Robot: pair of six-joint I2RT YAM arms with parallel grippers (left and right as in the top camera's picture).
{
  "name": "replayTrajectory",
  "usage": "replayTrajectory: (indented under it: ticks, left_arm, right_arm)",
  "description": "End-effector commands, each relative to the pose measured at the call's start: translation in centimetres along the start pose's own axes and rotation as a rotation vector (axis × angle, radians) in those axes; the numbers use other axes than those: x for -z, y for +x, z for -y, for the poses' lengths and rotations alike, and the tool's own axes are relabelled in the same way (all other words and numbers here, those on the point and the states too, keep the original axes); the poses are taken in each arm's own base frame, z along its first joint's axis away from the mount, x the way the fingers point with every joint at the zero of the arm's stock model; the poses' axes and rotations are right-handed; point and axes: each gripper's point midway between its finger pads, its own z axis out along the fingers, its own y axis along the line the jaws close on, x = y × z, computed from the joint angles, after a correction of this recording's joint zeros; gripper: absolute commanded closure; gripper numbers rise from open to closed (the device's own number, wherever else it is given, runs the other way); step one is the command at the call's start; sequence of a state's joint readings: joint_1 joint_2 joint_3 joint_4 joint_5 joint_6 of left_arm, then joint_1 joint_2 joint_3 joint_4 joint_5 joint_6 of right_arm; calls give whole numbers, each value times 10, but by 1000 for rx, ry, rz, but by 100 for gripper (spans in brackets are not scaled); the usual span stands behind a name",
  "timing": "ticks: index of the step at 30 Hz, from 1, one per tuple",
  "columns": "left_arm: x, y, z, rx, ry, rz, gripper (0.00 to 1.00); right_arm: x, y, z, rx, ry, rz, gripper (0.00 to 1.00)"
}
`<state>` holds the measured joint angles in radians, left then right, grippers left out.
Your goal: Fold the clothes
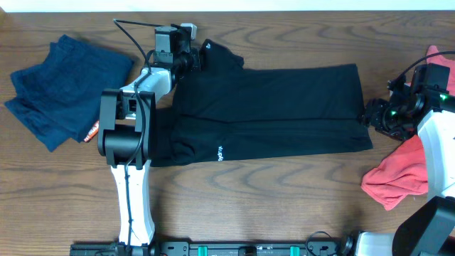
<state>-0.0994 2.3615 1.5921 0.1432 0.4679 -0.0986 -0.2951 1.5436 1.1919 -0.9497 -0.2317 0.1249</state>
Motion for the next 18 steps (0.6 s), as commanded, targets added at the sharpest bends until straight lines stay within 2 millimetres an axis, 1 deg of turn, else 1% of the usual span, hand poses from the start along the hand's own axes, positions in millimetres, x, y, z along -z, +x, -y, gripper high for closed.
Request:
replayTrajectory:
  ticks: [1,3,4,8,11,16,18]
  left_arm:
    - [-1,-7,14,14,82,8,88]
    - [2,-10,23,39,144,5,94]
    - [5,-12,27,48,172,6,94]
    - [16,-22,32,82,227,13,94]
    - [20,-25,29,88,232,20,94]
    - [21,-18,25,115,221,-13,94]
    - [21,-14,25,128,226,-29,94]
  right_arm:
    - [3,-7,-5,14,-11,29,40]
    - [3,-13,-6,20,-14,52,40]
    - [3,-16,-7,24,-16,66,41]
    - [4,-29,-9,36,-22,120,41]
    - [5,-36,-10,43,-26,148,41]
    - [2,-53,-11,57,-26,204,44]
    - [-6,-64,-11,66,-28,233,44]
